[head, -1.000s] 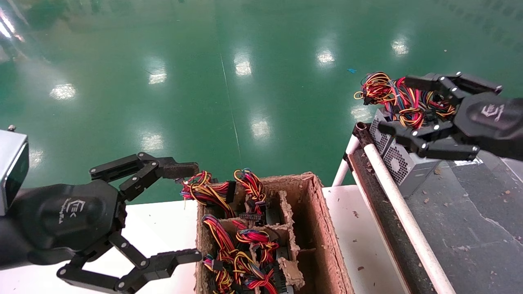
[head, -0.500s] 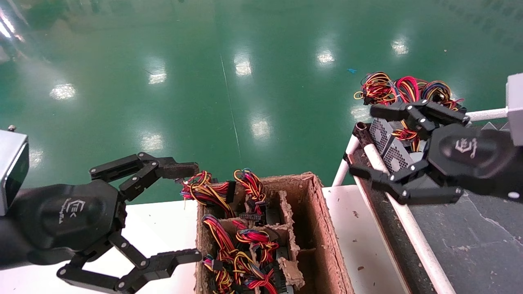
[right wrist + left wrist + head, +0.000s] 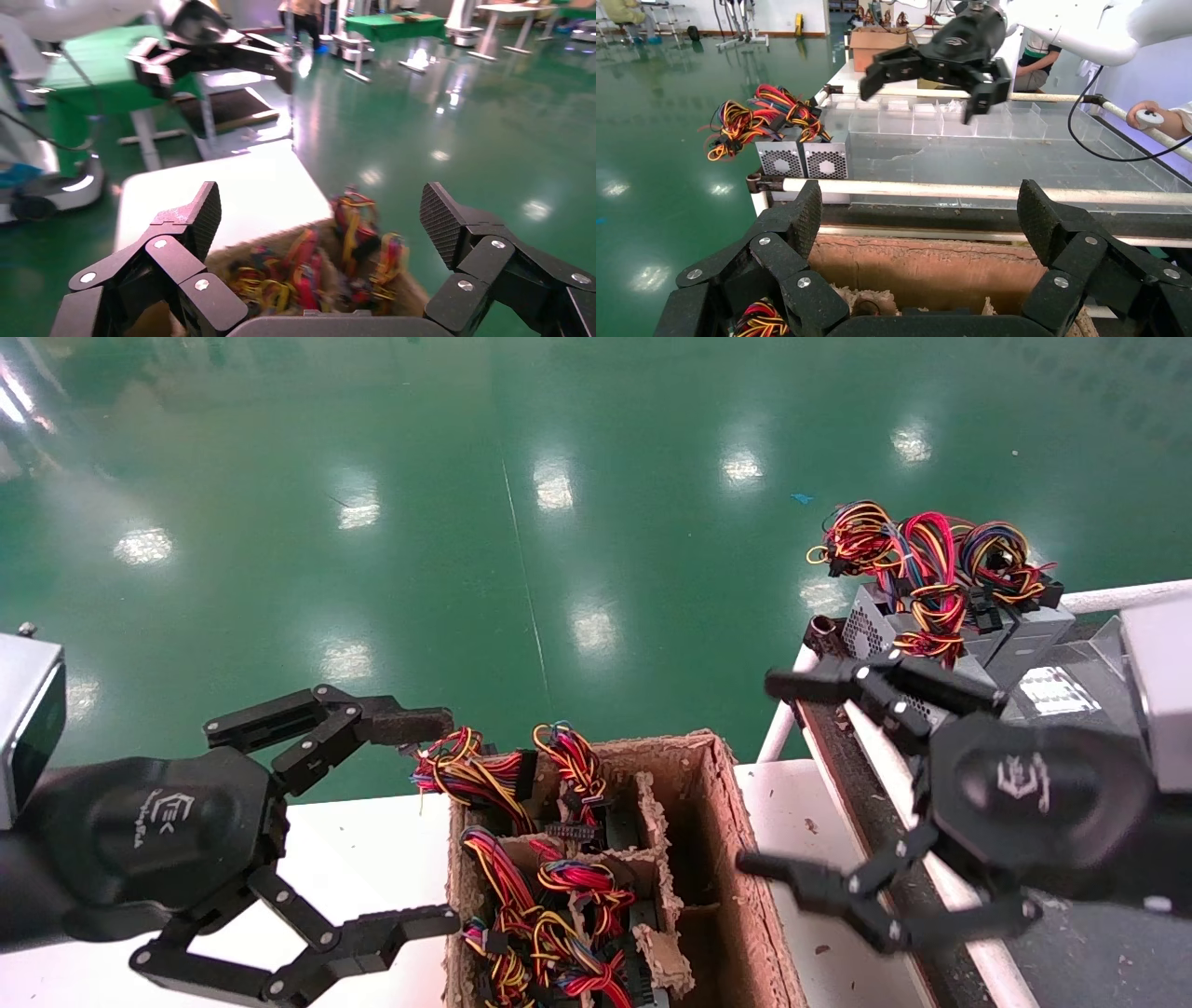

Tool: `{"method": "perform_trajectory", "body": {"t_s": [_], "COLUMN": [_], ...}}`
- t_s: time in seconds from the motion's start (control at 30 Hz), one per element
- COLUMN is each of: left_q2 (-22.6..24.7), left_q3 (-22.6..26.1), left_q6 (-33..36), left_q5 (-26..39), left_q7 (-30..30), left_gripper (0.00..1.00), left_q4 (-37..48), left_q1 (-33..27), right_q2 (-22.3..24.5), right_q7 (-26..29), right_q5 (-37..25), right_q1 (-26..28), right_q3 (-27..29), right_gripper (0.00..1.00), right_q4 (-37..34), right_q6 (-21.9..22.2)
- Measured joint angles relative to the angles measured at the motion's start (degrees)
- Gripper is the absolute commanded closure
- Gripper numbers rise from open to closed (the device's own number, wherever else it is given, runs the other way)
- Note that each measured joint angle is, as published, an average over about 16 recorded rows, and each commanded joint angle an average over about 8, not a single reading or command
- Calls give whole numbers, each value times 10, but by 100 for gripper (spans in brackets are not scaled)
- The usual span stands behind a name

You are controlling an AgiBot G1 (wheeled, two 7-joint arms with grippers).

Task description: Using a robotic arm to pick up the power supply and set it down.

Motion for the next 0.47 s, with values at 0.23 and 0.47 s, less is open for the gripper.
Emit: {"method": "perform_trajectory", "body": {"t_s": [0.23,0.47], "left_q2": [0,0], "left_q3": [0,0], "left_q6": [0,0], "left_q5": [0,0], "left_q7": [0,0], "left_gripper": [0,0], "left_q4": [0,0], "left_q1": [0,0], "right_q2": [0,0], "right_q7": [10,14], "right_q5": [21,29], "right_q1": [-21,-29], "right_q3": [-1,-1], "right_gripper": [0,0], "right_q4": [28,39], "right_q6": [-11,-16]}}
